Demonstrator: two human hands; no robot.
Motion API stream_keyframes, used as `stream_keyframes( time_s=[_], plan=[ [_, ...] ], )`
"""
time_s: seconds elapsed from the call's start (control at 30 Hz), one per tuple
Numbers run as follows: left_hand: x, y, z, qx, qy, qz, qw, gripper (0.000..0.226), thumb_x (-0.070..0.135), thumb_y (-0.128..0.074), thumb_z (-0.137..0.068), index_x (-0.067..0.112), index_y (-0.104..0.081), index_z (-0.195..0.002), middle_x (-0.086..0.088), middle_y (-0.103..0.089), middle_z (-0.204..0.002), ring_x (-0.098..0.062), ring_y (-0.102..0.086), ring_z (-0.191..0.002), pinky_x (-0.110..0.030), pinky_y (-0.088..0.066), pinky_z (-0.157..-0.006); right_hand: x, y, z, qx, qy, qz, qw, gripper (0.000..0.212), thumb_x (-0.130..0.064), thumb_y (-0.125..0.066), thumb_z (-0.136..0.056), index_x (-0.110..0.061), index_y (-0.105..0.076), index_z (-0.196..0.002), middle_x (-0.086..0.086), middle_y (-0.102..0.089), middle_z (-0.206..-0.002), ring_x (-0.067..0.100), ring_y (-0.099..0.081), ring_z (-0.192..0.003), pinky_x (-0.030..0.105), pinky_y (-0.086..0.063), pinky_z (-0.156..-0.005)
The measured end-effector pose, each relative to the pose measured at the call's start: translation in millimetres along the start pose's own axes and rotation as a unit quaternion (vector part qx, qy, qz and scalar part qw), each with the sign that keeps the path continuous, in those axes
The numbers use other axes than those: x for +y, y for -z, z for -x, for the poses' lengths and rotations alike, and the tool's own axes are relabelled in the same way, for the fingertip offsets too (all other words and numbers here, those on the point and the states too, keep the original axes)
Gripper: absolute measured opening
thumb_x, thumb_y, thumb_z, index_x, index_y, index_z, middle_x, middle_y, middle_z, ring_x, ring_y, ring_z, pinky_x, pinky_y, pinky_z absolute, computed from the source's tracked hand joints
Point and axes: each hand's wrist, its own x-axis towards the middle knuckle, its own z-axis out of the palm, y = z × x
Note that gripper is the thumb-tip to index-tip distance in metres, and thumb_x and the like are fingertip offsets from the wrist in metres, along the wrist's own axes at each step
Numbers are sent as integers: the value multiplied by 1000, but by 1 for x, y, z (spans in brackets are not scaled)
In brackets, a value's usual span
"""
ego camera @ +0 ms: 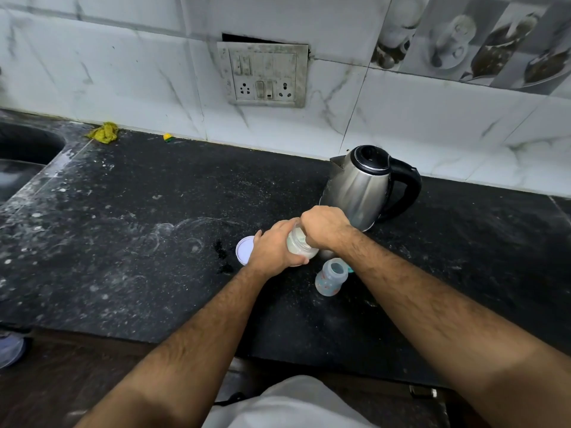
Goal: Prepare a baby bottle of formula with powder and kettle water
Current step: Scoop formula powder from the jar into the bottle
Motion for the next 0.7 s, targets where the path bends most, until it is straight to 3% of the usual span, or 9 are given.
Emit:
stream_keyframes(
  time_s=[0.1, 0.2, 0.3, 0.43, 0.6, 0.7],
  plan=[
    [2, 3, 0, -6, 4, 7, 1000, 90, 35, -85, -63, 36, -43, -142, 12, -51, -141, -13, -49, -129, -54, -23, -116, 5, -1, 2, 19, 12, -2, 1000, 17, -17, -58, -88, -17, -68, -102, -1, -56, -85, 22, -57, -79, 33, -41, -62],
    [2, 6, -3, -25, -6, 43, 999, 85, 35, -85, -57, 41, -47, -133, 12, -58, -129, -13, -54, -120, -48, -41, -105, 13, -3, 4, 27, 24, -18, 999, 22, -19, -58, -89, -20, -68, -108, 0, -50, -92, 22, -57, -82, 33, -42, -62],
    [3, 11, -5, -45, -23, 55, 997, 75, 32, -84, -54, 43, -53, -120, 14, -64, -116, -13, -60, -109, -45, -50, -94, 17, -3, 6, 41, 34, -29, 998, 22, -20, -57, -91, -21, -67, -110, 2, -51, -96, 24, -61, -87, 34, -45, -63],
    [6, 21, -6, -77, -33, 73, 994, 65, 13, -85, -61, 28, -59, -119, 8, -67, -110, -14, -63, -101, -38, -51, -91, 21, -2, 9, 60, 58, -22, 996, 20, -21, -55, -94, -23, -67, -110, 2, -61, -102, 24, -63, -94, 34, -47, -67],
    [10, 28, -7, -114, -32, 69, 991, 63, 10, -83, -62, 23, -60, -119, 2, -67, -112, -19, -63, -104, -44, -51, -94, 19, -4, 10, 55, 91, -14, 994, 23, -22, -56, -94, -21, -70, -113, 2, -59, -101, 24, -62, -93, 33, -43, -66],
    [13, 29, -8, -123, -28, 71, 989, 67, 5, -82, -65, 22, -58, -125, 1, -66, -117, -20, -61, -107, -35, -49, -92, 18, -6, 11, 50, 115, 0, 992, 24, -19, -57, -93, -17, -69, -115, 2, -59, -103, 25, -62, -96, 33, -44, -67]
  ],
)
